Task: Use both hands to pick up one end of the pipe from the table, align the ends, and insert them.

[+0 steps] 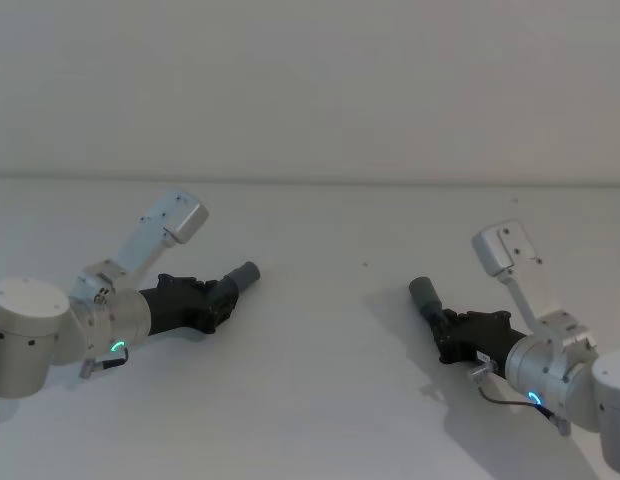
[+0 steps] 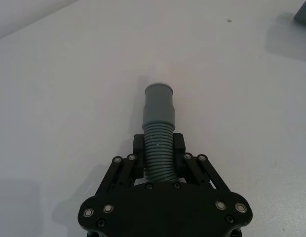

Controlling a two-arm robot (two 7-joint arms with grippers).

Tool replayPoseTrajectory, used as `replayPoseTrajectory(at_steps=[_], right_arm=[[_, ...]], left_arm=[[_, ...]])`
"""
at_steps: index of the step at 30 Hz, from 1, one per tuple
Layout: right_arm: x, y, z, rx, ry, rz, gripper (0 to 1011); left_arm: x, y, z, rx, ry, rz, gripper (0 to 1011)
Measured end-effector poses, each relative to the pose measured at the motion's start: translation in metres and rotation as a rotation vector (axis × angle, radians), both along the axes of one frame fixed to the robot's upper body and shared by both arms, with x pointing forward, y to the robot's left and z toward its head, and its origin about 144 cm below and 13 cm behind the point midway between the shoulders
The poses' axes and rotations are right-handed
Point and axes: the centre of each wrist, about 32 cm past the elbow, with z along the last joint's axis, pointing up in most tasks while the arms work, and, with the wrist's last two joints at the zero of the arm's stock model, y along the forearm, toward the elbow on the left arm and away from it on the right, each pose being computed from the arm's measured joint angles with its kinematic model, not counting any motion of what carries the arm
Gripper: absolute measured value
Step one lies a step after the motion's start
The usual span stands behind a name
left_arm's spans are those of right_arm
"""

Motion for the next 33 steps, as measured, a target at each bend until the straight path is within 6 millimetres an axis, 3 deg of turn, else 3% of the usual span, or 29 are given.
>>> replayPoseTrajectory(at_steps=[17,33], right_arm=[[-0.001,-0.004,0.001,0.002,-0.049,0.010,125],[-0.004,-0.021,0.008,-0.027,-0.252,0.046,125]], left_arm=[[0.004,0.004,0.006,0.052,-0.046,-0.056,323],[0.013,0.013,0.033,0.172,-0.247,-0.215,322]])
